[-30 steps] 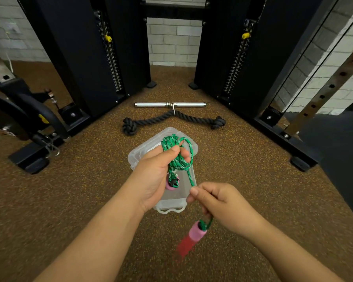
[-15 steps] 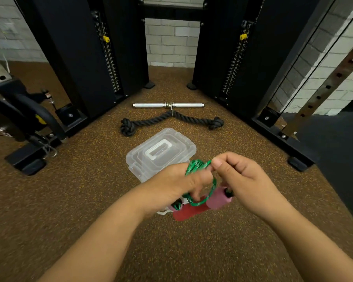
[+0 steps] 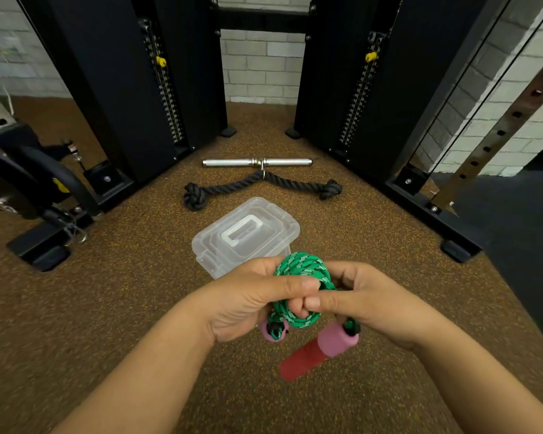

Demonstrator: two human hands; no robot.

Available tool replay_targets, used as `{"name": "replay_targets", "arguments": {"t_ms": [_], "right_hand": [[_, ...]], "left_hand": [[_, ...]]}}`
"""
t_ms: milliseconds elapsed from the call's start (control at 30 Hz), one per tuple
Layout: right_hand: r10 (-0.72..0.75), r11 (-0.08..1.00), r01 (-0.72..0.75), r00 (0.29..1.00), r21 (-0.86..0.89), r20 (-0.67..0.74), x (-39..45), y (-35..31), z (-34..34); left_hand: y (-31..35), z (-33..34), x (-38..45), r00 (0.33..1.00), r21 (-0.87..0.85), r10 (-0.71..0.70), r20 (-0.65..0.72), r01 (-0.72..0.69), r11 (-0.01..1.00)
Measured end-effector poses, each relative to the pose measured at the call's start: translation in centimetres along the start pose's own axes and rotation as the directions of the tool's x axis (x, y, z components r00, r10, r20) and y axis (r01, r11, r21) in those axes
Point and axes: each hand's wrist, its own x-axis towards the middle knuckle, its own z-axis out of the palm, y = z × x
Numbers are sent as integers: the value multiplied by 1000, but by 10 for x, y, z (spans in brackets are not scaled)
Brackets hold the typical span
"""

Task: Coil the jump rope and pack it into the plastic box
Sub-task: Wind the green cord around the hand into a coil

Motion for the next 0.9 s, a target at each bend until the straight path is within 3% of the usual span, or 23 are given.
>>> {"name": "replay_targets", "arguments": {"t_ms": [100, 200, 400, 533, 700, 900], "right_hand": [[18, 997, -20, 999, -73, -28, -2, -1, -5], [11, 991, -24, 995, -130, -98, 0, -1, -2], [-45, 943, -58, 954, -327, -298, 9, 10, 10], [-69, 951, -26, 954, -309, -291, 7, 10, 18], [-85, 970, 26, 968, -242, -236, 6, 6, 27], [-167, 981, 145, 969, -131, -183, 5, 11, 25]], "left_hand": [[1, 1, 2, 999, 117, 31, -21, -28, 993], [-1, 6, 7, 985, 253, 108, -137, -71, 965], [-9, 6, 13, 897, 421, 276, -346, -114, 900], [-4, 4, 9, 933, 424, 251, -260, -123, 897], [3, 7, 1, 965, 231, 235, -115, -204, 951], [7, 10, -2, 962, -114, 257, -91, -266, 957]]}}
